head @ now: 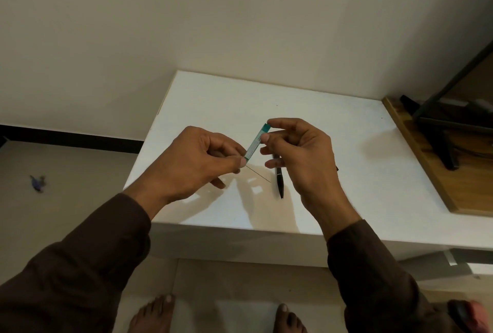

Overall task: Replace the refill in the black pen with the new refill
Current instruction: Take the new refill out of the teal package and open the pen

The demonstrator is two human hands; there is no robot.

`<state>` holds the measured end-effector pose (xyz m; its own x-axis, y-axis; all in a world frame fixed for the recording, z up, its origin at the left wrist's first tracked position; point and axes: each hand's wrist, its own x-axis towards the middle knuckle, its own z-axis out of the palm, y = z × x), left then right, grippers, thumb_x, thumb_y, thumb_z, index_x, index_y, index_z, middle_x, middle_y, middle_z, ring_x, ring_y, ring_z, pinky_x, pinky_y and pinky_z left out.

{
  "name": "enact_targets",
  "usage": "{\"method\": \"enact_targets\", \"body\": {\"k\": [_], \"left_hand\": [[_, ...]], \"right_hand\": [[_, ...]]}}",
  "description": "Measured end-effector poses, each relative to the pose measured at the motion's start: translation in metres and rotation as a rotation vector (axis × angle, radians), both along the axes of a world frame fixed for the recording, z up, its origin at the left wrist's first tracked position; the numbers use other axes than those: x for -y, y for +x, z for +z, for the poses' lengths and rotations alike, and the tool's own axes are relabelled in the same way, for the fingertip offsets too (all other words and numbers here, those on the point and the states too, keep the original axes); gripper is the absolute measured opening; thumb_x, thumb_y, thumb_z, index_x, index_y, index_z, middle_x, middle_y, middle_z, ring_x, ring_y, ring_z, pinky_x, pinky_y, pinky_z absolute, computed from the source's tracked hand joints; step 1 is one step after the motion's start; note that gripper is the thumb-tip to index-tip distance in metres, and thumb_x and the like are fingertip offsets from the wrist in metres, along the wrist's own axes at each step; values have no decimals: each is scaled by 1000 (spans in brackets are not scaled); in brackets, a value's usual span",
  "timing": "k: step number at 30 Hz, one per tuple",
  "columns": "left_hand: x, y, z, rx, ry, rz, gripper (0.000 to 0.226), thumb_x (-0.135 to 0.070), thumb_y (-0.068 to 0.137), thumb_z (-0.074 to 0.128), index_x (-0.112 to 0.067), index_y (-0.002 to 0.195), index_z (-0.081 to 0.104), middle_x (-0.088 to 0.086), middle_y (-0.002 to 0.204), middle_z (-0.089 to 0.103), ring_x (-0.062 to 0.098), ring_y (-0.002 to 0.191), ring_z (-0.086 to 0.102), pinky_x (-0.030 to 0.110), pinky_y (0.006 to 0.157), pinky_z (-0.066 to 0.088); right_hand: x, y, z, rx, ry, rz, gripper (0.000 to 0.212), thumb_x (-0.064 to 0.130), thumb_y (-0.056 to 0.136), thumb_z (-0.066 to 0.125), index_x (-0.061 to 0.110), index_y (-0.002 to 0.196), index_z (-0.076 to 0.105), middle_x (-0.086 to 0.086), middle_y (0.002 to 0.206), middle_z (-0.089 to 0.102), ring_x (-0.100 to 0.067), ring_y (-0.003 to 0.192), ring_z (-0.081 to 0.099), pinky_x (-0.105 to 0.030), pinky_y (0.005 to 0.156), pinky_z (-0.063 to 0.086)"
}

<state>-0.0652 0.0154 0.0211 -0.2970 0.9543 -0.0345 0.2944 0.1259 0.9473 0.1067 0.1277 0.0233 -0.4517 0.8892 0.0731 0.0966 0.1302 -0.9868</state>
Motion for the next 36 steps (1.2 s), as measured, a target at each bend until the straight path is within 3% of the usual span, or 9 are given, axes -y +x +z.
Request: {"method": "enact_targets", "body": {"k": [3, 10, 13, 19, 24, 28, 31, 33, 36], "left_hand": [[8, -14, -1, -19, -34, 20, 12, -15, 86, 77, -16, 76, 84, -8, 101, 79, 14, 82, 76, 33, 60, 64], [23, -43, -2, 32, -47, 142, 25, -10, 93, 69, -13, 70, 79, 5, 87, 78, 27, 75, 72, 36, 55, 56], [26, -47, -4, 14, -53, 153, 26, -13, 93, 69, -15, 69, 78, 14, 90, 77, 42, 78, 70, 36, 56, 54], [25, -48, -7, -12, -52, 159, 27, -15, 92, 69, -20, 67, 78, 17, 90, 76, 57, 82, 66, 35, 55, 51], [25, -49, -6, -35, -34, 145, 24, -19, 91, 69, -21, 69, 78, 19, 90, 76, 57, 81, 65, 35, 56, 50], [23, -44, -1, -70, -16, 132, 22, -22, 90, 71, -23, 69, 77, 23, 89, 74, 55, 80, 65, 37, 55, 52], [19, -32, 3, -145, -23, 97, 16, -30, 87, 73, -24, 72, 76, 20, 82, 74, 52, 75, 67, 48, 57, 58], [16, -24, 5, -195, -24, 72, 16, -29, 89, 73, -25, 74, 75, 16, 84, 75, 42, 70, 69, 54, 59, 59], [12, -15, 5, -233, -16, 51, 14, -28, 90, 72, -26, 76, 74, 12, 85, 75, 30, 63, 68, 53, 59, 60]], "right_hand": [[-3, -5, -4, 29, -74, -38, 19, 9, 89, 78, 14, 107, 75, -2, 83, 81, -11, 68, 75, -26, 58, 60], [4, -32, -19, 134, -197, 40, 14, 6, 90, 75, 7, 104, 76, -14, 90, 78, -9, 49, 64, -26, 44, 50], [6, -46, -25, 194, -190, 60, 12, 7, 91, 74, 8, 103, 75, -14, 89, 77, -9, 45, 60, -24, 41, 47], [3, -60, -31, 289, -218, 38, 13, 11, 91, 76, 7, 103, 75, -5, 69, 60, -7, 30, 40, -16, 34, 32], [2, -48, -24, 320, -156, 43, 17, 18, 91, 77, 12, 108, 76, -1, 76, 63, -3, 44, 48, -16, 43, 36], [7, -26, -8, 239, -82, 133, 5, 23, 91, 77, 21, 93, 81, 7, 71, 74, 0, 43, 50, -13, 45, 40], [16, -12, 0, 268, -34, 266, 9, 33, 90, 77, 26, 92, 83, 6, 85, 80, -4, 56, 59, -20, 51, 48], [20, -6, 1, 307, -17, 333, 11, 34, 89, 78, 26, 93, 83, 5, 87, 81, -4, 68, 66, -23, 59, 54], [22, -2, 1, 322, -9, 379, 9, 28, 88, 79, 22, 95, 82, 3, 83, 81, -3, 71, 68, -22, 62, 57]]}}
